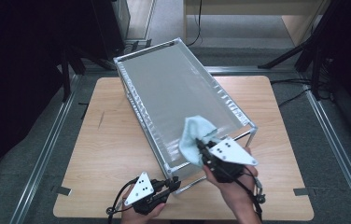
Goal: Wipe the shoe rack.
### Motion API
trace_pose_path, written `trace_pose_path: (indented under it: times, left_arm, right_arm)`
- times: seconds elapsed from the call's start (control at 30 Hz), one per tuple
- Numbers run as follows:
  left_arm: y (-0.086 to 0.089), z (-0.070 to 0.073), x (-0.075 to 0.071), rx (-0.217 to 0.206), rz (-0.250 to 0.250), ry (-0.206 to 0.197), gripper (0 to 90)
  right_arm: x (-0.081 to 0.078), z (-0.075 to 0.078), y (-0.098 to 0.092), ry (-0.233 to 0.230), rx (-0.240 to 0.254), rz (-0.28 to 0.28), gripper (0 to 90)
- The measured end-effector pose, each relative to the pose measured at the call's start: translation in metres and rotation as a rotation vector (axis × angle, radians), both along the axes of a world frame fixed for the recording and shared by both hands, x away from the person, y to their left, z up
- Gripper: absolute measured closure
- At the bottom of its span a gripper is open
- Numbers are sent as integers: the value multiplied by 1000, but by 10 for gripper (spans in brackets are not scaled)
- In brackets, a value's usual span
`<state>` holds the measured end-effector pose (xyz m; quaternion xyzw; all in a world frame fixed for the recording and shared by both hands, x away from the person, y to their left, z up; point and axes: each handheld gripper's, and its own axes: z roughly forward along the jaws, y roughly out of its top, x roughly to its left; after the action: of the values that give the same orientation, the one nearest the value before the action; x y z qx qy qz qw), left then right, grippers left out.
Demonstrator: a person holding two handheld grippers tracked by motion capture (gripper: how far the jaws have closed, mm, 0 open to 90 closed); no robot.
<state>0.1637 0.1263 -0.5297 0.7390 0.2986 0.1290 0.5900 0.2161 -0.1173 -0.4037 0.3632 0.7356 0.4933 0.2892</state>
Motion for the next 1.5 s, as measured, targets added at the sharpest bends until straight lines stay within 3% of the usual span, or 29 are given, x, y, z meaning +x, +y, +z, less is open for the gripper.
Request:
trace_pose_path:
  times: [0.07, 0.1, 0.17, 0.2, 0.23, 0.37, 0.5, 0.6, 0.67, 0.7, 0.8, 0.83, 0.9, 0.93, 0.97, 1.0, 1.07, 1.17, 1.2, 1.37, 1.47, 1.5]
  left_arm:
    - [0, 0, 0, 2, 1, -1, 799]
    - [0, 0, 0, 3, 1, -2, 799]
    - [0, 0, 0, 4, 1, -1, 800]
    - [0, 0, 0, 5, 2, -1, 800]
    - [0, 0, 0, 6, 1, -1, 800]
    - [0, 0, 0, 4, 0, 1, 800]
    - [0, 1, 0, 9, -2, -2, 800]
    - [0, 1, 0, 12, -1, -3, 800]
    - [0, 1, 0, 12, -2, -2, 801]
    - [0, 0, 0, 10, -2, -2, 800]
    - [1, 0, 0, 9, -4, -3, 800]
    - [1, 0, 0, 11, -4, -5, 800]
    - [1, 1, 0, 15, -3, -9, 801]
    - [1, 1, -1, 19, -2, -12, 801]
    - [0, 1, -1, 19, 1, -12, 802]
    - [0, 1, -1, 18, 1, -12, 802]
    - [0, 1, -1, 15, 0, -10, 802]
    - [0, 1, -1, 16, 1, -9, 801]
    - [0, 1, -2, 18, 2, -11, 802]
    - [0, 1, -2, 21, 2, -13, 802]
    - [1, 1, -2, 18, 0, -12, 802]
    - [1, 1, -2, 17, 0, -11, 802]
  right_arm:
    - [2, 0, -17, -5, 29, -47, 792]
    - [-2, 3, -38, -24, 78, -103, 786]
    - [-5, 3, -43, -41, 76, -120, 784]
    - [-10, 2, -51, -78, 56, -147, 785]
    - [-16, -4, -66, -99, 74, -198, 790]
    - [-22, -14, -84, -83, 90, -251, 795]
    - [-28, -31, -94, -77, 61, -282, 800]
    - [-25, -58, -90, -47, -7, -273, 804]
    - [-22, -64, -87, -39, -30, -262, 804]
    - [-13, -78, -80, 15, -72, -232, 804]
    - [-4, -89, -73, 46, -108, -230, 804]
    - [7, -101, -67, 84, -142, -212, 804]
    - [11, -106, -66, 91, -156, -213, 804]
    - [16, -112, -63, 117, -168, -214, 802]
    - [26, -123, -62, 183, -176, -204, 790]
    - [26, -123, -62, 183, -176, -204, 790]
    - [32, -133, -59, 226, -199, -210, 779]
    - [37, -144, -57, 269, -207, -212, 783]
    - [36, -147, -53, 296, -187, -185, 796]
    - [29, -147, -42, 313, -179, -131, 800]
    - [20, -148, -23, 330, -159, -55, 801]
    - [20, -148, -23, 330, -159, -55, 801]
